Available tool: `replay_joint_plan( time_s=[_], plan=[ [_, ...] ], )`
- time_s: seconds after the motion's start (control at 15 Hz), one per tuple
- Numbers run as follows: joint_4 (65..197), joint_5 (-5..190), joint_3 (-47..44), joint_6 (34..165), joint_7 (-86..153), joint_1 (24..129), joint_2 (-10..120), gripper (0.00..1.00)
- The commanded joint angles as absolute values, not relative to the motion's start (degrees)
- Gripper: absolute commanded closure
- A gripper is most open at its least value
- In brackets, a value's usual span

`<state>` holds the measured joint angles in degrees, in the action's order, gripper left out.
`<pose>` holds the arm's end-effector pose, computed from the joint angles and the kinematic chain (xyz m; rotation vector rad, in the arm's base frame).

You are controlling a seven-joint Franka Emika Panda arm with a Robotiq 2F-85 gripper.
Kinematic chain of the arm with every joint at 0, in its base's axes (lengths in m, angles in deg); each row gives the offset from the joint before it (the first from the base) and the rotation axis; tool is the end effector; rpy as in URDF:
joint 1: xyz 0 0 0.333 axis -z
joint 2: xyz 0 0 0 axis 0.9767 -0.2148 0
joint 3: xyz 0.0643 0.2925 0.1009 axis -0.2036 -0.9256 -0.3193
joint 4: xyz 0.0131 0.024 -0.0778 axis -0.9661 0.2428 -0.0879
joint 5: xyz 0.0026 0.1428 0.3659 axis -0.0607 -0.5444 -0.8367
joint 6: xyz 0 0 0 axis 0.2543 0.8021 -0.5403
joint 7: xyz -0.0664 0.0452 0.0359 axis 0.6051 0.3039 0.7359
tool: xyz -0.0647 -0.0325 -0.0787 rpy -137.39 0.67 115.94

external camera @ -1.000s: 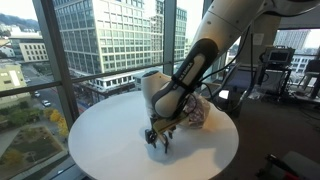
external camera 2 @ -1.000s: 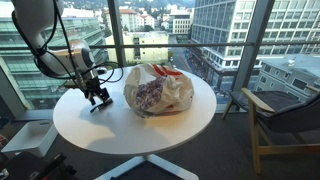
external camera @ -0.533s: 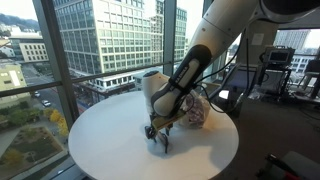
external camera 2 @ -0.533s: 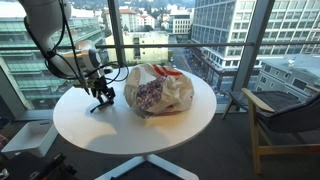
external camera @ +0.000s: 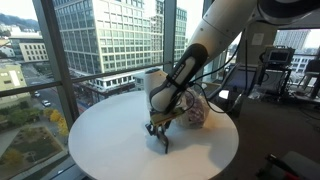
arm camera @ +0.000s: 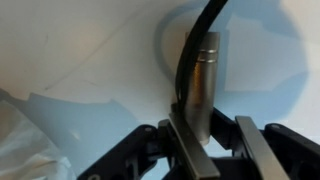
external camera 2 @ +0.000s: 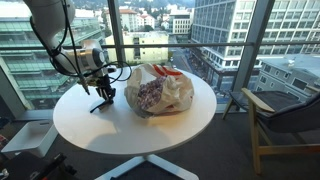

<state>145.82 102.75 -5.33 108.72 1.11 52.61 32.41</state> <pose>0.5679 0.2668 0.1421 3.0081 -0.0344 0.0438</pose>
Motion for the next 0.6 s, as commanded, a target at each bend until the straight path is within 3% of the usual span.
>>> replay_joint_plan(
  time_s=[0.0, 0.27, 0.53],
  plan=[
    [146.87, 98.26, -6.16, 107.47, 2.05, 54.55, 34.91, 0.87],
    [148.12, 96.18, -4.93, 102.71, 0.64, 55.52, 40.83, 0.89],
    [147.32, 95.51, -5.33, 88.49, 1.84, 58.78, 49.39, 0.89]
  ],
)
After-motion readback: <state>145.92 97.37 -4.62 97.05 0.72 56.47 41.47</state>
